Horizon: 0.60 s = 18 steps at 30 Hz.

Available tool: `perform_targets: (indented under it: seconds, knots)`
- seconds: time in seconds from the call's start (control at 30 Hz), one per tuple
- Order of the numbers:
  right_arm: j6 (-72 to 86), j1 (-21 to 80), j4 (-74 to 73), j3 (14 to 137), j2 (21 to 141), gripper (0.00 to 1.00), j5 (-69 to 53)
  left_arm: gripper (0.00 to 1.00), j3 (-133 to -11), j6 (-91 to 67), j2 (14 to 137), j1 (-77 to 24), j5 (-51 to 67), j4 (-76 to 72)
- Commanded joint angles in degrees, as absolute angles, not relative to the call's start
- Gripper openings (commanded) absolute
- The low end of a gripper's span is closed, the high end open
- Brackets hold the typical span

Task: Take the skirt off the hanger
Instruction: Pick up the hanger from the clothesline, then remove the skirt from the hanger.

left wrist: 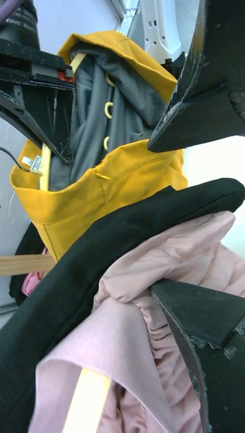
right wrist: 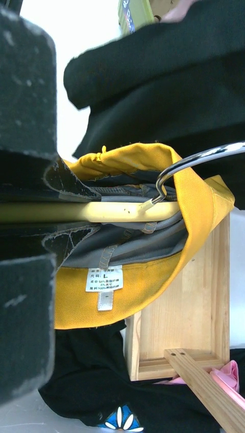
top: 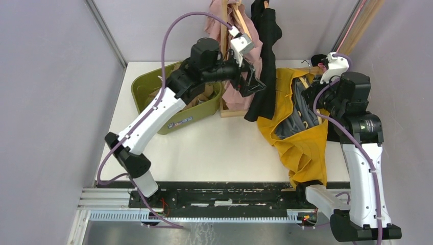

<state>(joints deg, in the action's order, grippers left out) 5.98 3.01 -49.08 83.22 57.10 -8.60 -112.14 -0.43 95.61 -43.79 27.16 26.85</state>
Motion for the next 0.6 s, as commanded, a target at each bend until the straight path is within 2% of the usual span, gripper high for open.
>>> perform_targets:
  seconds: [0.0, 0.4, 0.57]
  knots:
    - [6.3, 3.2, -39.4, 83.9, 54.9, 0.01, -8.0, 0.99, -119.3, -2.5, 100.0, -46.8, 28.3, 25.3]
    - [6.0, 4.0, -37.6, 79.2, 53.5, 0.01, -6.6, 0.99, -121.4, -6.2, 102.4, -50.8, 38.5, 22.6]
    - [6.7, 4.3, -36.9, 79.3, 53.8, 0.01, -7.0, 0.99, -118.9, -8.3, 104.9, -50.7, 37.9, 19.3]
